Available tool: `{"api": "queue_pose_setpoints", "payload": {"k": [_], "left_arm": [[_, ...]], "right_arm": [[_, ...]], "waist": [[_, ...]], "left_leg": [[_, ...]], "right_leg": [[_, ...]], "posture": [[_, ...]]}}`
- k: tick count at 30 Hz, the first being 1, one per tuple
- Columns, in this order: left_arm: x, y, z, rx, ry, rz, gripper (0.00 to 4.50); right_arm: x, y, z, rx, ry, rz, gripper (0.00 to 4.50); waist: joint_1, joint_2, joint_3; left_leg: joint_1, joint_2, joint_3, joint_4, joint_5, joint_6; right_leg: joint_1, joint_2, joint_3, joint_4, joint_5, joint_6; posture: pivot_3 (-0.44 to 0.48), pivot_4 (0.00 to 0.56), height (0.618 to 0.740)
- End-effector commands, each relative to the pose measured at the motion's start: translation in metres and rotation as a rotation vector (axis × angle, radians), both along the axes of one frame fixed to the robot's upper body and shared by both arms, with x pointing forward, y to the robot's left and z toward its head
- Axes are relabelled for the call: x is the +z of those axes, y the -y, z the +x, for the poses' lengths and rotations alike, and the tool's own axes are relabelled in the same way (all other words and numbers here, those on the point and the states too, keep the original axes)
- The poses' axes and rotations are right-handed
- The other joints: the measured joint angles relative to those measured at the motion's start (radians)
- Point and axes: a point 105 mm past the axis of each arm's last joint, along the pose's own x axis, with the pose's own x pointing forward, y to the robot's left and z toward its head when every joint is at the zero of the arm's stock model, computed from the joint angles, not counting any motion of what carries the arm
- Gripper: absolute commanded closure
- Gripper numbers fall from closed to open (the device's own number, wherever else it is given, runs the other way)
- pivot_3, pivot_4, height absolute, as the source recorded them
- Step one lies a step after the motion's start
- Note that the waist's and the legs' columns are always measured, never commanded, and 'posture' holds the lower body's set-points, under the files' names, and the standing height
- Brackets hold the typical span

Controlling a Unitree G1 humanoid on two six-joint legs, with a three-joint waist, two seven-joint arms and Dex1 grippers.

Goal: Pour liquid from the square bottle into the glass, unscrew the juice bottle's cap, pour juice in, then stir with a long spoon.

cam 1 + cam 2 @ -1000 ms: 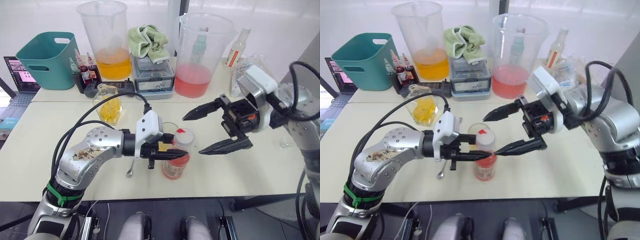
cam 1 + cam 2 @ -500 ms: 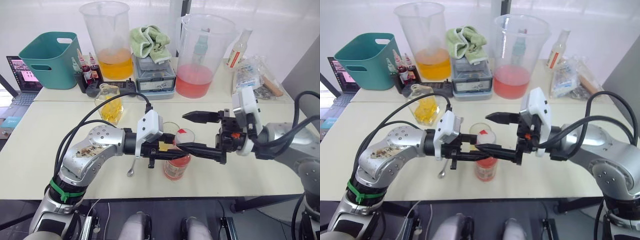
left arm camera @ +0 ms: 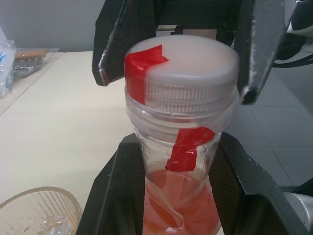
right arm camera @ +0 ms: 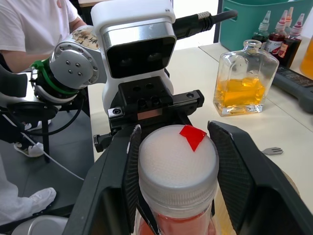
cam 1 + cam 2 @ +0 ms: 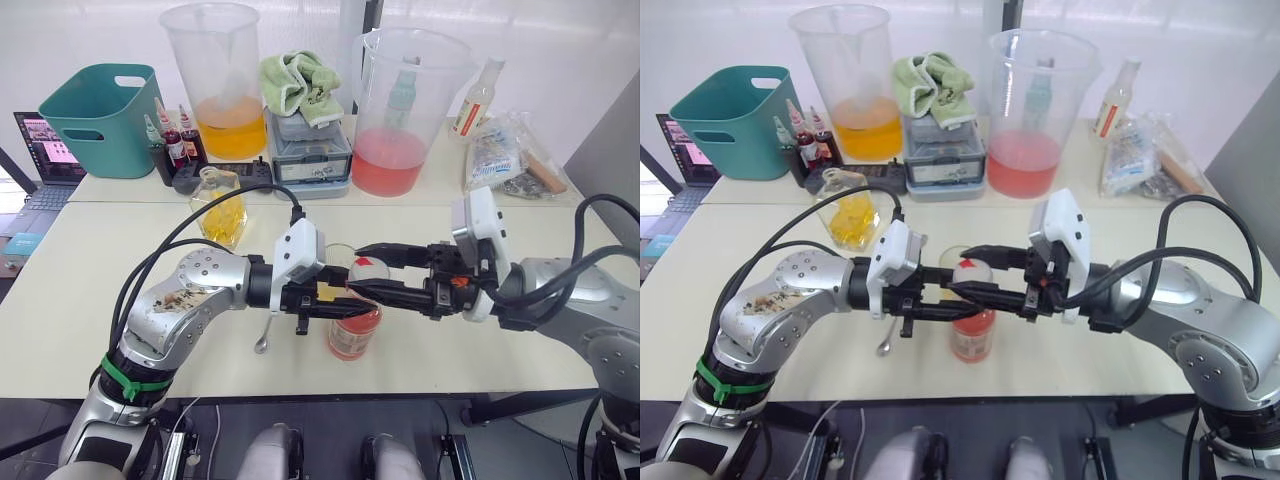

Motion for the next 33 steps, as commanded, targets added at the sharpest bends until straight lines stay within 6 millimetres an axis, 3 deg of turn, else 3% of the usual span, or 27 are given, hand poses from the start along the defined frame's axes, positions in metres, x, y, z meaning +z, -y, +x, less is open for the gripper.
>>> {"api": "queue_pose_setpoints", "payload": {"k": [1,7,15,19,20,22,26,30,33], "left_arm": [[-0.013,0.006,-0.010,-0.054,-0.056,0.040,3.09],[-0.013,0.004,-0.009,-0.038,-0.069,0.035,3.09],[-0.013,0.001,-0.010,-0.025,-0.066,0.045,3.09],[-0.014,0.000,-0.011,-0.009,-0.068,0.044,3.09],[-0.014,0.000,-0.012,-0.009,-0.068,0.043,3.09],[-0.013,0.000,-0.013,-0.009,-0.070,0.040,3.09],[-0.014,0.001,-0.014,-0.010,-0.072,0.037,3.09],[-0.015,0.002,-0.014,-0.013,-0.074,0.029,3.09],[-0.016,0.004,-0.011,-0.016,-0.069,0.028,3.09]], "right_arm": [[0.003,0.000,0.000,0.072,0.044,-0.041,2.82],[-0.001,-0.004,-0.007,0.402,0.110,-0.124,2.82],[0.010,-0.004,0.007,0.672,0.163,-0.209,2.82],[0.021,-0.005,0.012,0.714,0.062,-0.240,2.82],[0.023,-0.005,0.014,0.708,0.067,-0.237,2.02],[0.026,-0.002,0.015,0.694,0.091,-0.235,1.53],[0.036,0.009,0.014,0.614,0.108,-0.187,0.10],[0.041,0.017,0.008,0.453,0.118,-0.107,0.04],[0.032,0.020,0.000,0.336,0.075,-0.067,0.04]], "waist": [[0.000,0.000,0.000],[-0.004,0.000,0.000],[-0.011,0.000,0.000],[-0.015,0.000,0.000],[-0.014,0.000,0.000],[-0.014,0.000,0.000],[-0.014,0.000,0.000],[-0.010,0.000,0.000],[-0.007,0.000,0.000]], "left_leg": [[0.000,0.000,0.000,0.000,0.000,0.000],[0.000,0.000,0.000,0.000,0.000,0.000],[0.000,0.000,0.000,0.000,0.000,0.000],[0.000,0.000,-0.001,0.001,0.000,0.000],[0.000,0.000,-0.001,0.000,0.000,0.000],[0.000,0.000,-0.001,0.000,0.000,0.000],[0.000,-0.001,-0.001,0.000,0.000,0.000],[0.000,0.000,0.000,0.000,0.000,-0.001],[0.000,0.000,0.000,0.000,0.000,-0.001]], "right_leg": [[0.000,0.000,0.000,0.000,0.000,0.000],[0.000,0.000,0.000,0.000,0.000,0.000],[0.000,0.000,0.000,0.000,0.000,0.000],[0.000,0.000,-0.001,0.002,0.000,0.000],[-0.001,0.000,-0.001,0.001,0.000,0.000],[0.000,0.000,-0.001,0.001,0.000,0.000],[0.000,0.000,-0.001,0.001,0.000,0.000],[0.000,-0.001,0.000,0.000,0.000,0.000],[0.000,-0.001,-0.001,0.001,0.000,0.000]], "posture": [[0.000,0.150,0.739],[0.000,0.150,0.739],[0.000,0.150,0.739],[0.000,0.150,0.739],[0.000,0.150,0.739],[0.000,0.150,0.739],[0.000,0.150,0.739],[0.000,0.150,0.739],[0.000,0.150,0.739]]}}
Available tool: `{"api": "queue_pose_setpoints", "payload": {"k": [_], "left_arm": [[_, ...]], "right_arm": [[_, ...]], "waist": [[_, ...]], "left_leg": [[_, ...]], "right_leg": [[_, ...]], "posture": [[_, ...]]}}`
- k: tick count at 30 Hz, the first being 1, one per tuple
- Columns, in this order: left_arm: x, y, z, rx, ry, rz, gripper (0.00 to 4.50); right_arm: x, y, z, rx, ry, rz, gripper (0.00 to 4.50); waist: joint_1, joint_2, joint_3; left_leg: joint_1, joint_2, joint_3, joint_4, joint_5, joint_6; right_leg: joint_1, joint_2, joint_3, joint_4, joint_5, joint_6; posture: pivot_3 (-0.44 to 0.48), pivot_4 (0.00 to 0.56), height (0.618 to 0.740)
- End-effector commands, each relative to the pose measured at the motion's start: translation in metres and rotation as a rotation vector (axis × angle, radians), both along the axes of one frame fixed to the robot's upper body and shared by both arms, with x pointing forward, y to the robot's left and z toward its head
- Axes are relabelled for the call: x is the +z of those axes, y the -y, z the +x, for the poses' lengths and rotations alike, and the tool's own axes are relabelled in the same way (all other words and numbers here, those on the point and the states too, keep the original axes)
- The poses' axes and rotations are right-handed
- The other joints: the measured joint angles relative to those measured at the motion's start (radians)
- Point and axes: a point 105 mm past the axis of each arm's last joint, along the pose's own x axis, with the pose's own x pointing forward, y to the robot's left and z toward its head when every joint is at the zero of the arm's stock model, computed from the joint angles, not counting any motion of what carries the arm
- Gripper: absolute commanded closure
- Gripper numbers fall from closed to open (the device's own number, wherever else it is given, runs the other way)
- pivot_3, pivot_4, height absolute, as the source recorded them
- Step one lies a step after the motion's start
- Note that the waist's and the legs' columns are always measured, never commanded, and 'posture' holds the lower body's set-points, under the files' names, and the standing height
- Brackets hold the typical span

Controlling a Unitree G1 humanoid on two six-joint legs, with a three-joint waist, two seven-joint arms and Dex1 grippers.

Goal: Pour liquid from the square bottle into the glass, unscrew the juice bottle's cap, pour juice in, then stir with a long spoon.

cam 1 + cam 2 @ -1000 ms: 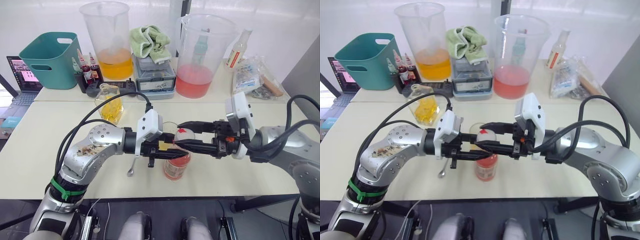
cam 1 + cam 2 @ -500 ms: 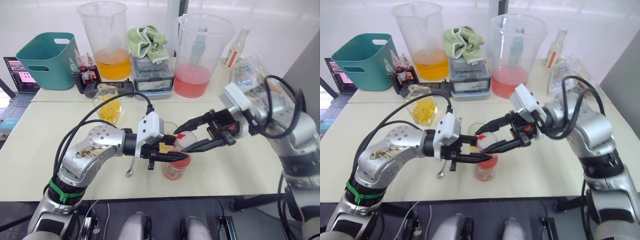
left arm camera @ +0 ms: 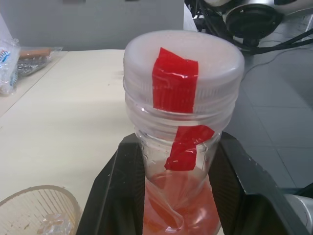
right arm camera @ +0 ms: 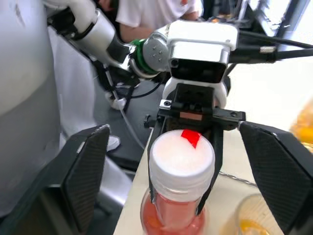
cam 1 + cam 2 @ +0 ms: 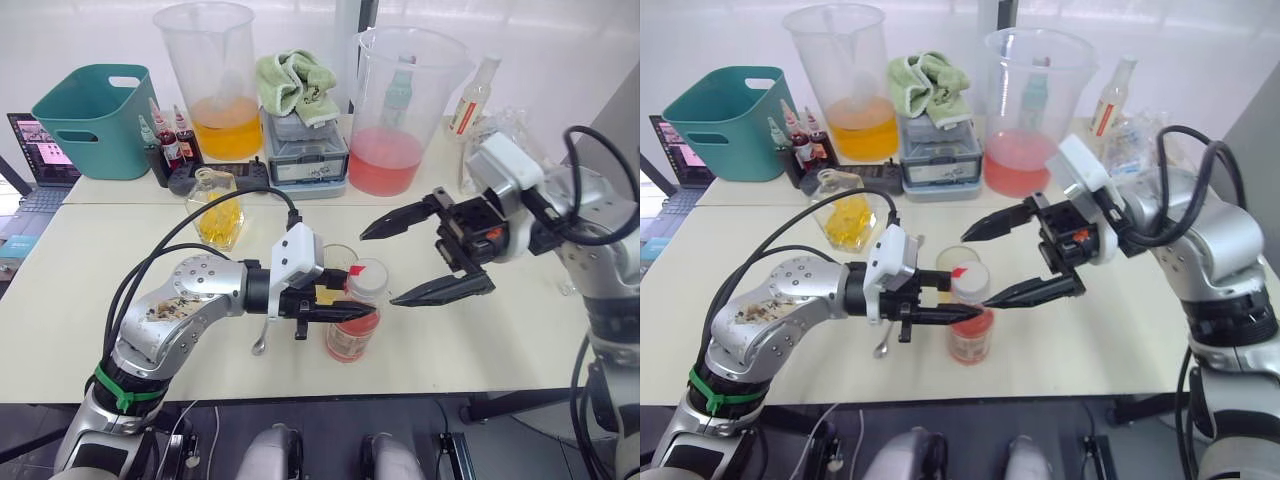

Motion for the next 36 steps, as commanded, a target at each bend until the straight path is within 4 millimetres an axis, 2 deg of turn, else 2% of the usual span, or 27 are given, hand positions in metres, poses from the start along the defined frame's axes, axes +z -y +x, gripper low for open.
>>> {"api": "queue_pose_setpoints", "payload": {"k": [1,5,9,14,20,23,29,36], "left_arm": [[-0.015,0.007,-0.005,-0.051,-0.073,0.033,3.09],[-0.015,0.009,-0.007,-0.069,-0.076,0.032,3.09],[-0.014,0.010,-0.007,-0.077,-0.078,0.031,3.09],[-0.013,0.010,-0.005,-0.083,-0.078,0.033,3.09],[-0.013,0.009,-0.004,-0.085,-0.074,0.036,3.09],[-0.013,0.009,-0.003,-0.081,-0.073,0.038,3.09],[-0.013,0.008,-0.003,-0.075,-0.071,0.039,3.09],[-0.013,0.008,-0.002,-0.065,-0.069,0.039,3.09]], "right_arm": [[-0.001,0.000,-0.014,-0.142,0.011,0.053,0.04],[-0.013,-0.001,-0.012,-0.333,0.006,0.094,0.04],[-0.017,-0.002,-0.009,-0.453,-0.004,0.126,0.04],[-0.018,-0.013,-0.014,-0.478,-0.023,0.164,0.04],[-0.019,-0.016,-0.017,-0.468,-0.023,0.157,0.04],[-0.019,-0.015,-0.016,-0.463,-0.020,0.151,0.84],[-0.022,-0.013,-0.015,-0.446,-0.027,0.121,2.80],[-0.024,-0.008,-0.010,-0.357,-0.001,0.059,2.83]], "waist": [[0.003,0.000,0.000],[0.006,0.000,0.000],[0.010,0.000,0.000],[0.014,0.000,0.000],[0.017,0.000,0.000],[0.017,0.000,0.000],[0.017,0.000,0.000],[0.017,0.000,0.000]], "left_leg": [[0.000,0.000,-0.001,0.000,0.000,0.000],[0.000,0.000,0.000,0.000,0.000,0.000],[0.000,0.000,0.000,0.000,0.000,0.000],[0.000,0.000,0.000,0.000,0.000,0.000],[0.000,0.000,0.000,0.000,0.000,0.000],[0.000,0.000,0.000,0.000,0.000,0.001],[0.000,0.000,0.000,0.000,0.000,0.001],[0.000,0.000,0.000,0.000,0.000,0.001]], "right_leg": [[0.000,0.000,0.000,0.000,0.000,0.000],[0.000,-0.001,0.001,-0.001,0.000,0.000],[0.000,-0.001,0.001,-0.001,0.000,0.000],[0.000,0.000,0.001,-0.001,0.000,0.000],[0.000,0.000,0.001,-0.001,0.000,0.000],[0.000,0.001,0.001,-0.001,0.000,0.000],[0.000,0.001,0.001,-0.001,0.000,0.000],[0.000,0.001,0.001,-0.001,0.000,0.000]], "posture": [[0.000,0.150,0.739],[0.000,0.150,0.739],[0.000,0.150,0.739],[0.000,0.150,0.739],[0.000,0.150,0.739],[0.000,0.150,0.739],[0.000,0.150,0.739],[0.000,0.150,0.739]]}}
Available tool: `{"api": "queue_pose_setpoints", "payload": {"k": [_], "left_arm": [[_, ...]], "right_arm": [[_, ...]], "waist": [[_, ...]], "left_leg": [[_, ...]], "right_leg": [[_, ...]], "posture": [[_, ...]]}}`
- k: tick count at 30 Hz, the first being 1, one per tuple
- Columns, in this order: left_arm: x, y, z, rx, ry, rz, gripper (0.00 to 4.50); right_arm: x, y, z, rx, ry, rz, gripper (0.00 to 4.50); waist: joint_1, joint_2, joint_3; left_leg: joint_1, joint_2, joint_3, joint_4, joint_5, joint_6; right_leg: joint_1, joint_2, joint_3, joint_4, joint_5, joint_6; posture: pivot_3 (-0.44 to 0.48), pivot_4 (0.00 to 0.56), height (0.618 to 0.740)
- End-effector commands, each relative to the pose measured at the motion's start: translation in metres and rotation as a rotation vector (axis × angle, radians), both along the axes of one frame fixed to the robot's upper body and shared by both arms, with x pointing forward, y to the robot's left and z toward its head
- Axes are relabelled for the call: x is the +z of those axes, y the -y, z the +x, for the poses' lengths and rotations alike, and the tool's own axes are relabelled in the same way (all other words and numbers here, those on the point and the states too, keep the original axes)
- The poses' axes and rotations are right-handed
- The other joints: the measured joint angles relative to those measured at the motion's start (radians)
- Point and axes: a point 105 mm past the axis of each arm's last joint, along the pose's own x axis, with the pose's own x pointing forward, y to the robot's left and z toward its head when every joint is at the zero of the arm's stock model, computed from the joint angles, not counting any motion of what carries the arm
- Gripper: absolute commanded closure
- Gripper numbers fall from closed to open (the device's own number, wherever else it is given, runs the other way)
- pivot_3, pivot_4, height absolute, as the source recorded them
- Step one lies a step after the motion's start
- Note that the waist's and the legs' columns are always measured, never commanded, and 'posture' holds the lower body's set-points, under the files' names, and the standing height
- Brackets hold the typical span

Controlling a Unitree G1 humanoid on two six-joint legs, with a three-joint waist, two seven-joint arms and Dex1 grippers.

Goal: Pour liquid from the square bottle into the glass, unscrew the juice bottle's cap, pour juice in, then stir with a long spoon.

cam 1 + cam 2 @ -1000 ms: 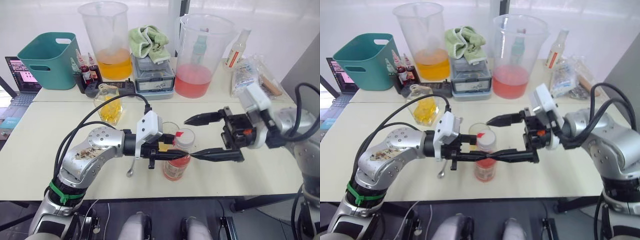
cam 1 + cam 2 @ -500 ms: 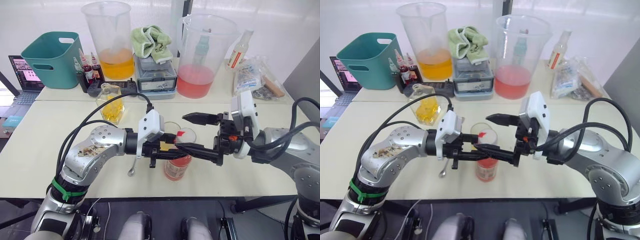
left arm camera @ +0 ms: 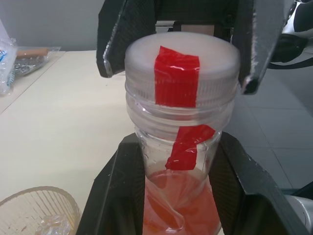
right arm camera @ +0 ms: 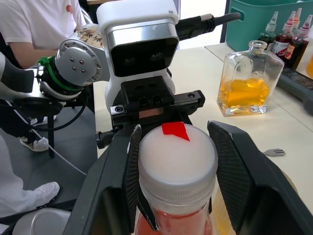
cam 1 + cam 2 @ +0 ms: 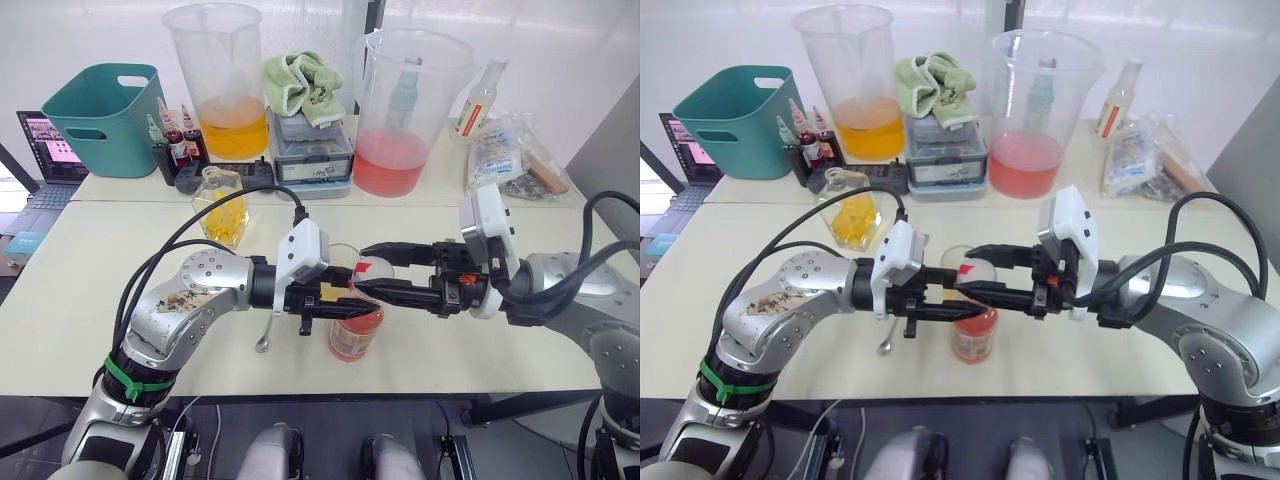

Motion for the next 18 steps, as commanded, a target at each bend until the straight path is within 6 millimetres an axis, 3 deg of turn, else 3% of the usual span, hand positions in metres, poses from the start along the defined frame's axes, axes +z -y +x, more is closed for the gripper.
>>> {"api": "queue_pose_setpoints", "payload": {"k": [1,9,18], "left_arm": [[-0.013,0.003,-0.007,-0.040,-0.053,0.036,3.09],[-0.013,0.004,-0.008,-0.050,-0.053,0.046,3.09],[-0.011,0.005,-0.010,-0.057,-0.056,0.043,3.09]], "right_arm": [[0.004,0.006,0.002,0.067,0.046,-0.050,2.83],[0.009,0.001,0.013,0.264,0.100,-0.109,2.83],[0.020,-0.001,0.010,0.354,0.100,-0.110,2.83]], "waist": [[0.001,0.000,0.000],[0.001,0.000,0.000],[0.000,0.000,0.000]], "left_leg": [[0.000,0.000,0.000,0.000,0.000,0.000],[0.000,0.000,0.000,0.000,0.000,0.000],[0.000,0.000,0.000,0.001,0.000,0.000]], "right_leg": [[0.000,0.000,0.000,0.000,0.000,0.000],[0.000,0.000,0.000,0.000,0.000,0.000],[0.000,0.000,0.000,0.000,0.000,0.000]], "posture": [[0.000,0.150,0.739],[0.000,0.150,0.739],[0.000,0.150,0.739]]}}
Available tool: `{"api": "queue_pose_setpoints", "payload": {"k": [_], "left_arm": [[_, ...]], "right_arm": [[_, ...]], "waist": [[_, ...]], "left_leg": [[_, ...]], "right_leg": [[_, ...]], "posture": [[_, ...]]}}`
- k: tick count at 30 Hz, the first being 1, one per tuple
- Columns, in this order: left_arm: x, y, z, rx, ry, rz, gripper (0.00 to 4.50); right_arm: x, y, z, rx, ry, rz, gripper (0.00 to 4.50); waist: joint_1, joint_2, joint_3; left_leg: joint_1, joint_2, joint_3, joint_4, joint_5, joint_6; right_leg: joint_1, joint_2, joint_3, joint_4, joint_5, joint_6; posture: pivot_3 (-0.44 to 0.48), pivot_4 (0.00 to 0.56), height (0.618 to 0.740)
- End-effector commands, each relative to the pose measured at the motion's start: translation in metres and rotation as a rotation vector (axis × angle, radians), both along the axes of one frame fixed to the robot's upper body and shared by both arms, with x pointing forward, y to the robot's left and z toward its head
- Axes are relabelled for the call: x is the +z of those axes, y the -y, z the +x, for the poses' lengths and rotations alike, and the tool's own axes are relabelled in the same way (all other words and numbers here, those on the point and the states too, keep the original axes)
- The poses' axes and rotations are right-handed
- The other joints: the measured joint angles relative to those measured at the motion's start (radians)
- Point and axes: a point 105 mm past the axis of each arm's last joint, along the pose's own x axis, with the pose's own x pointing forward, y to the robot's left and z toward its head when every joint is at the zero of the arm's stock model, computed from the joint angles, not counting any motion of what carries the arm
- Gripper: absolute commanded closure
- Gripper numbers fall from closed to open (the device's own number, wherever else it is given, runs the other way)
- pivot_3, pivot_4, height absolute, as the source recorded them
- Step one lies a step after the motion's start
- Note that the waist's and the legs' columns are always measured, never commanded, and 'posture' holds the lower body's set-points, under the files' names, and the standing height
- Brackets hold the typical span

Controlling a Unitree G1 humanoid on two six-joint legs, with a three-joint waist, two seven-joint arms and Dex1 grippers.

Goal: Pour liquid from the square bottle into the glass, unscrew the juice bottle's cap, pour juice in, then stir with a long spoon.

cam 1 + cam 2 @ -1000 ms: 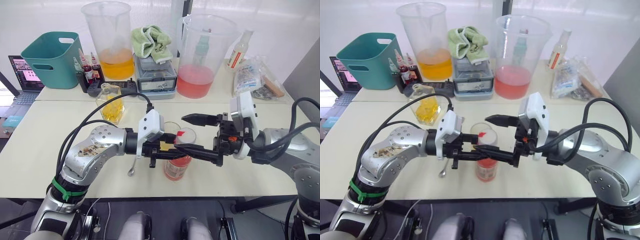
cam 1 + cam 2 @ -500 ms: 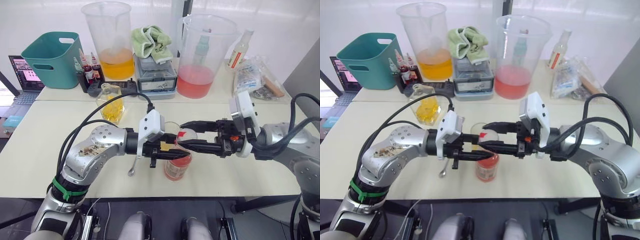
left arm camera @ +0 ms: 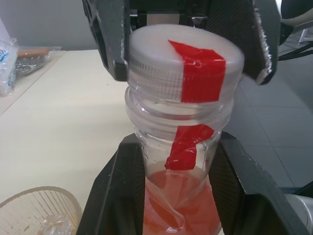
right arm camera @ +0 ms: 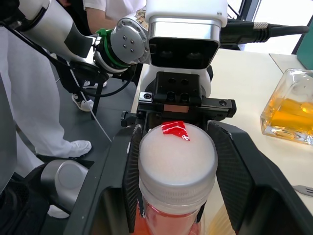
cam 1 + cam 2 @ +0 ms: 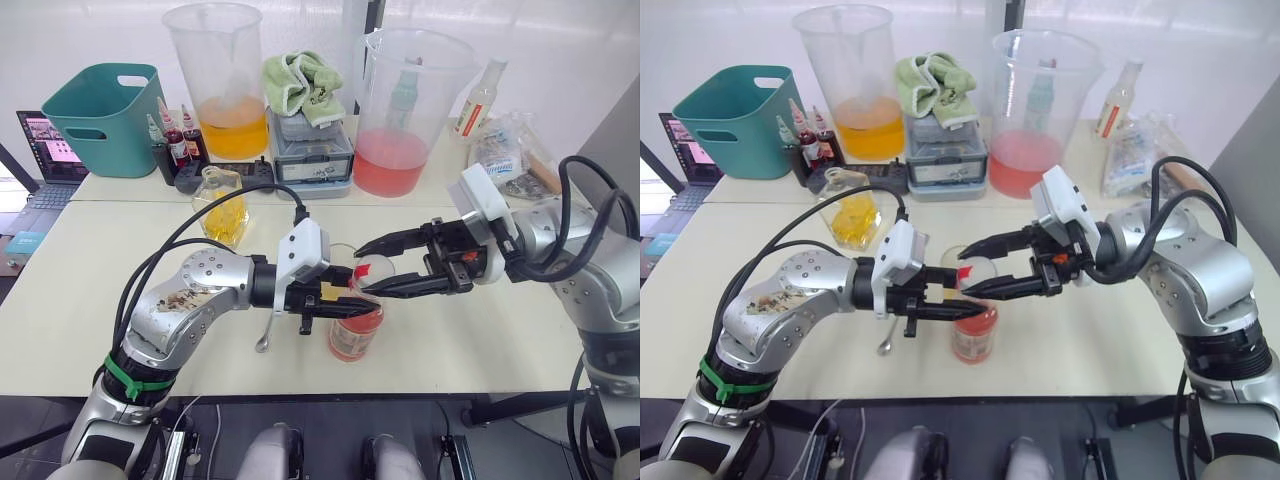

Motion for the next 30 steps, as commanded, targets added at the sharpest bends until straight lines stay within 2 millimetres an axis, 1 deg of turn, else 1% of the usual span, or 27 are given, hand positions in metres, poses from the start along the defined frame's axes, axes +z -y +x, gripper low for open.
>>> {"api": "queue_pose_setpoints", "payload": {"k": [1,9,13,16,17,19,21,22,23,24,26,30], "left_arm": [[-0.012,0.005,-0.011,-0.061,-0.062,0.038,3.09],[-0.014,0.006,-0.013,-0.076,-0.069,0.039,3.09],[-0.014,0.006,-0.013,-0.078,-0.071,0.038,3.09],[-0.014,0.007,-0.013,-0.075,-0.074,0.036,3.09],[-0.014,0.007,-0.013,-0.073,-0.074,0.034,3.09],[-0.014,0.007,-0.012,-0.065,-0.074,0.032,3.09],[-0.014,0.007,-0.012,-0.062,-0.075,0.031,3.09],[-0.014,0.007,-0.012,-0.058,-0.073,0.031,3.09],[-0.014,0.007,-0.012,-0.055,-0.072,0.029,3.09],[-0.014,0.007,-0.011,-0.053,-0.070,0.028,3.09],[-0.014,0.007,-0.011,-0.050,-0.065,0.027,3.09],[-0.015,0.008,-0.011,-0.051,-0.060,0.029,3.09]], "right_arm": [[0.016,0.000,-0.007,0.040,0.012,0.021,2.83],[0.033,0.001,-0.014,0.061,-0.017,0.048,2.91],[0.036,0.002,-0.014,0.051,-0.009,0.049,2.91],[0.038,0.006,-0.009,0.001,0.005,0.063,2.91],[0.040,0.010,-0.004,-0.035,0.011,0.077,2.91],[0.046,0.027,0.016,-0.169,0.028,0.127,2.91],[0.048,0.038,0.025,-0.243,0.038,0.150,2.91],[0.047,0.049,0.032,-0.305,0.046,0.164,2.91],[0.044,0.066,0.044,-0.402,0.076,0.178,2.91],[0.041,0.078,0.051,-0.470,0.100,0.183,2.91],[0.030,0.113,0.068,-0.647,0.114,0.216,2.91],[0.015,0.157,0.089,-0.878,0.131,0.236,2.91]], "waist": [[0.000,0.000,0.000],[0.000,0.000,0.000],[0.000,0.000,0.000],[0.000,0.000,0.000],[0.000,0.000,0.000],[0.001,0.000,0.000],[0.003,0.000,0.000],[0.003,0.000,0.000],[0.003,0.000,0.000],[0.004,-0.001,0.000],[0.004,-0.001,0.000],[0.000,0.000,0.000]], "left_leg": [[0.000,0.000,0.000,0.000,0.000,0.000],[0.000,0.000,0.000,0.000,0.000,0.000],[0.000,0.000,0.000,0.000,0.000,0.000],[0.000,0.000,0.000,0.000,0.000,0.000],[0.000,0.000,0.000,0.000,0.000,0.000],[0.000,0.000,0.000,0.000,0.000,0.000],[0.000,0.000,0.000,0.000,0.000,0.000],[0.000,-0.001,0.000,0.000,0.000,0.000],[0.000,0.000,0.000,0.000,0.000,0.000],[0.000,0.000,0.000,0.000,0.000,0.000],[0.000,0.000,0.001,0.000,0.000,0.000],[0.000,-0.001,0.003,0.000,0.000,0.000]], "right_leg": [[0.000,0.000,0.000,0.000,0.000,0.000],[0.000,0.000,0.000,0.000,0.000,0.000],[0.000,0.000,0.000,0.000,0.000,0.000],[0.000,0.000,0.000,0.000,0.000,0.000],[0.000,0.000,0.000,0.000,0.000,0.000],[0.000,0.000,0.000,0.000,0.000,0.000],[0.000,-0.001,0.000,0.000,0.000,0.000],[0.000,-0.001,0.000,0.000,0.000,0.000],[0.000,-0.001,0.000,0.000,0.000,0.000],[0.000,-0.001,0.000,0.000,0.000,0.000],[0.000,0.000,0.000,0.000,0.000,0.000],[0.000,0.000,0.000,0.000,0.000,0.000]], "posture": [[0.000,0.150,0.739],[0.000,0.150,0.739],[0.000,0.150,0.739],[0.000,0.150,0.739],[0.000,0.150,0.739],[0.000,0.150,0.739],[0.000,0.150,0.739],[0.000,0.150,0.739],[0.000,0.150,0.739],[0.000,0.150,0.739],[0.000,0.150,0.739],[0.000,0.150,0.739]]}}
